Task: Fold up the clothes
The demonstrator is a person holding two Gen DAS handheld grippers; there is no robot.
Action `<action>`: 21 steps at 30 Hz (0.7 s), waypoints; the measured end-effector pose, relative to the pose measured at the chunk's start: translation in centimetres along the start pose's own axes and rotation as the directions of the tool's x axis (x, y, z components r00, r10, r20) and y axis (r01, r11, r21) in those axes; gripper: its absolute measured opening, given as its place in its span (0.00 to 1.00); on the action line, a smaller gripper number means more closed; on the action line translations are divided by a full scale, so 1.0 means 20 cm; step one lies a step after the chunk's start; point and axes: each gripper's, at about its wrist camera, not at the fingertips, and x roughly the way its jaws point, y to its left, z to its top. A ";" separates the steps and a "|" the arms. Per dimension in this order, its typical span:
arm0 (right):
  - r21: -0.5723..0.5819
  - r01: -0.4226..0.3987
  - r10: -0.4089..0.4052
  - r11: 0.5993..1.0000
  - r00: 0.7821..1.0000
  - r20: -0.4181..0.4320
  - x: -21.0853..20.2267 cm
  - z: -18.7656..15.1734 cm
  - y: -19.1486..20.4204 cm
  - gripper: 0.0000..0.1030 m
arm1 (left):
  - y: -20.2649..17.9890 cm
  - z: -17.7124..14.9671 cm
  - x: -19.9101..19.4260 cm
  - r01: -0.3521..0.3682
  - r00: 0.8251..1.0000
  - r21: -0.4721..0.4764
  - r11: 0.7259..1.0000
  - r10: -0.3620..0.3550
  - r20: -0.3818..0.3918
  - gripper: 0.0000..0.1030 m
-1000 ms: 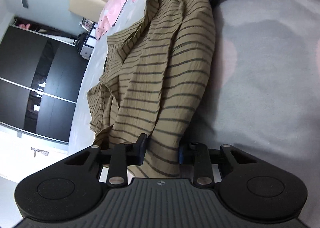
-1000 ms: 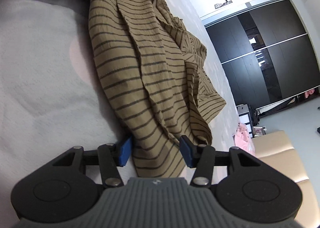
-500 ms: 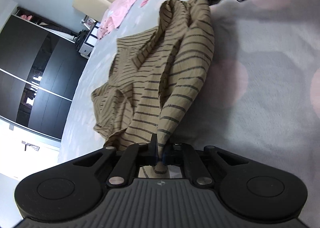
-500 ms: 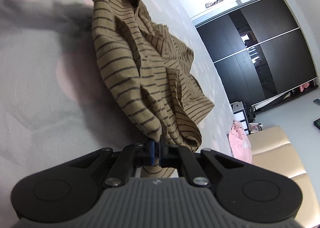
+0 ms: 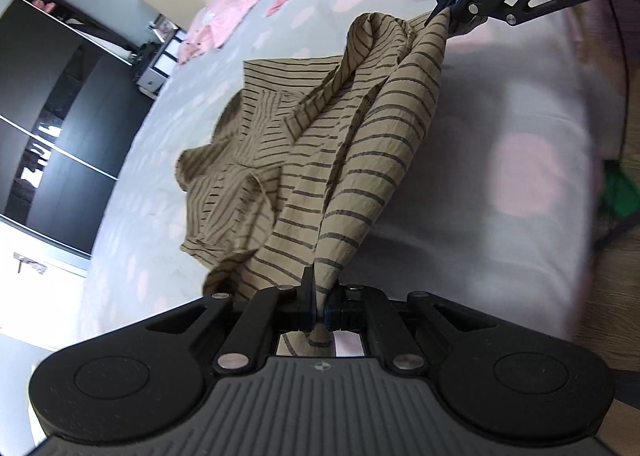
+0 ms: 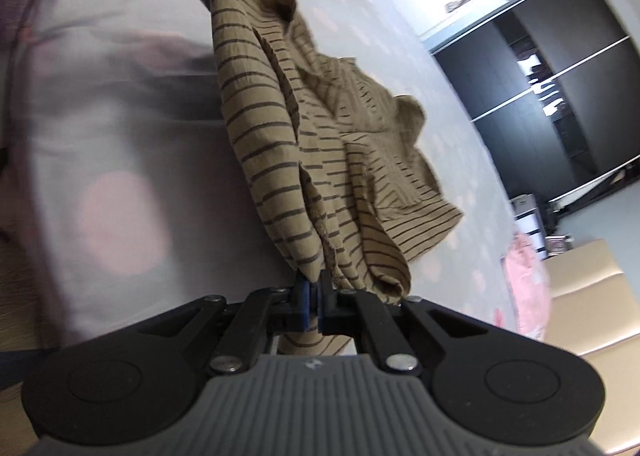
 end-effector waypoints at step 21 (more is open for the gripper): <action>0.012 -0.248 0.248 0.969 0.969 0.008 -0.10 0.01 0.04 0.10 | -0.05 -0.05 -0.06 0.314 0.949 -0.117 0.942 -0.314 0.016 0.14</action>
